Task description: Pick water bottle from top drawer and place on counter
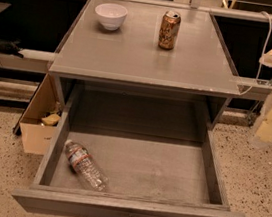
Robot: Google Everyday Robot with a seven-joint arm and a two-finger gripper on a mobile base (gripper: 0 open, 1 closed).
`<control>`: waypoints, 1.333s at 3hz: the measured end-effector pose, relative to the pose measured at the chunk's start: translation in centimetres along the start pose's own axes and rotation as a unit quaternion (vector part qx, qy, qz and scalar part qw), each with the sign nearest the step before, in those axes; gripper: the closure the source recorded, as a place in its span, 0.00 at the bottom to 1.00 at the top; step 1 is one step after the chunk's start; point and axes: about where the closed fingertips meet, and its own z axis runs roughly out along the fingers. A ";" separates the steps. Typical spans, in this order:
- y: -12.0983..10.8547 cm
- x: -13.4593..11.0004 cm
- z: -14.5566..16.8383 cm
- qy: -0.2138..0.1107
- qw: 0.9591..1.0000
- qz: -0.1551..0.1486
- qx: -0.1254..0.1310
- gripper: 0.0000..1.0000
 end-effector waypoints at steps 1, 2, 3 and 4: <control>0.0 0.0 0.0 0.000 1.000 0.000 0.000 0.00; 0.4 -1.5 1.0 -0.007 1.000 -0.002 -0.003 0.00; 1.3 -3.5 3.2 -0.030 0.999 0.003 -0.018 0.00; 1.3 -3.5 3.2 -0.030 0.999 0.003 -0.018 0.00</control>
Offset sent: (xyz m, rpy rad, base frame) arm 0.0049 0.0385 -0.0237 0.0333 0.0249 0.0217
